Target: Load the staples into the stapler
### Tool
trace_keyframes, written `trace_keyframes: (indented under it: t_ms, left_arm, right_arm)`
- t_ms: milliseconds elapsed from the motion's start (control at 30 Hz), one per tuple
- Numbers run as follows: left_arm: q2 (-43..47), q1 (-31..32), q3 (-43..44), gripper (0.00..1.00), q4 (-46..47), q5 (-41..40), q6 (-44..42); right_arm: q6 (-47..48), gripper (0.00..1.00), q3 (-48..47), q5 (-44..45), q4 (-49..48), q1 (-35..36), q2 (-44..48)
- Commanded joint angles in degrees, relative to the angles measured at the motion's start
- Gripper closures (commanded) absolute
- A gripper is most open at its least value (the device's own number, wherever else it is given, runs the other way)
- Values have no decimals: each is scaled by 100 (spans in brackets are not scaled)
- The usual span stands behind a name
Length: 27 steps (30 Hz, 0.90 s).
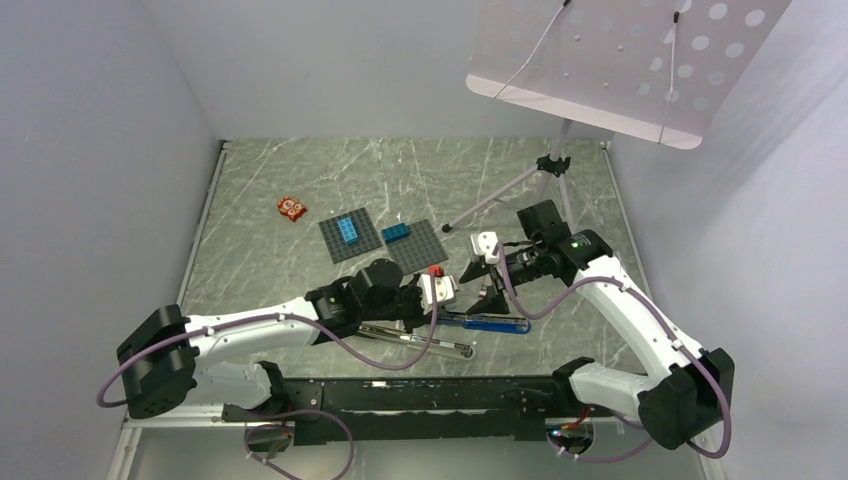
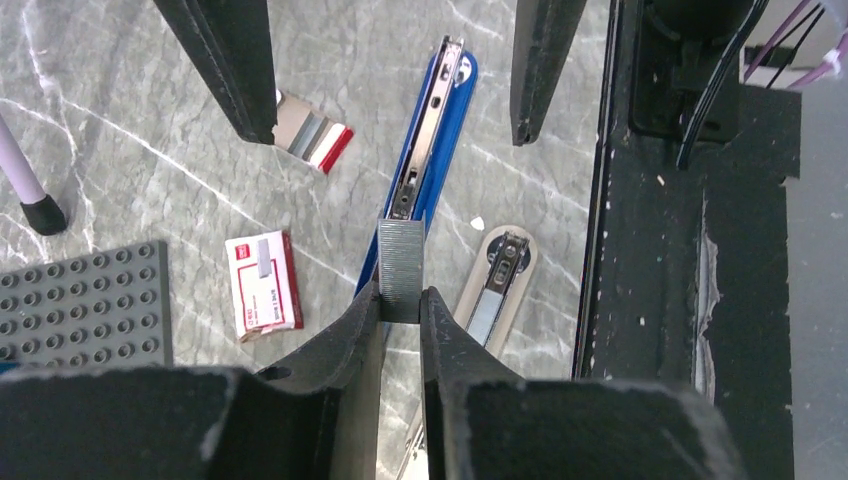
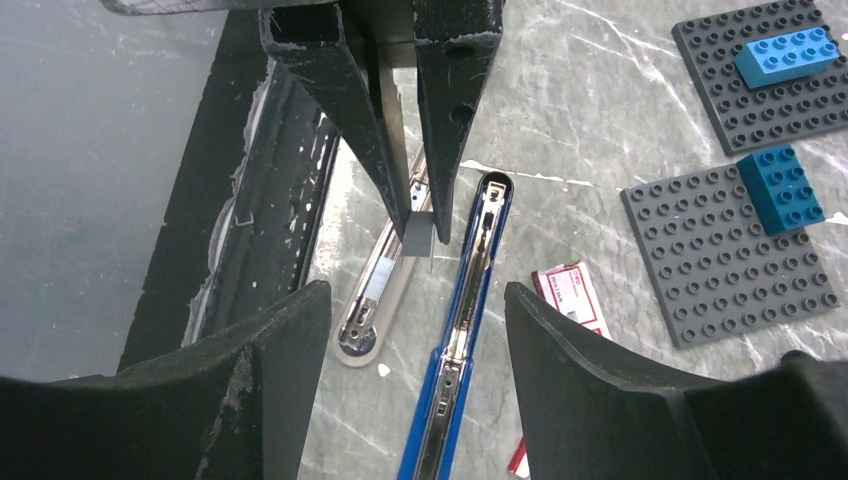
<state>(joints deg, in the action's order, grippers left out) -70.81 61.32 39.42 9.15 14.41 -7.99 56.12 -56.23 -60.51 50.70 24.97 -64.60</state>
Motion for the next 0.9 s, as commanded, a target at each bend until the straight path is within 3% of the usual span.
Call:
trace_keyframes:
  t_ms: [0, 433, 667, 867]
  left_arm:
    - [74, 3, 493, 89, -1094, -82, -414]
    - [-126, 3, 948, 90, -1608, -222, -300]
    - [-101, 3, 901, 90, -1515, -287, -207]
    - [-65, 3, 865, 90, -1459, -338, -150]
  right_arm:
    - [512, 32, -74, 12, 273, 60, -83]
    - [-746, 43, 549, 409, -1466, 716, 58]
    - [-1011, 50, 622, 515, -1699, 793, 52]
    - [-1036, 63, 598, 523, -1643, 831, -43]
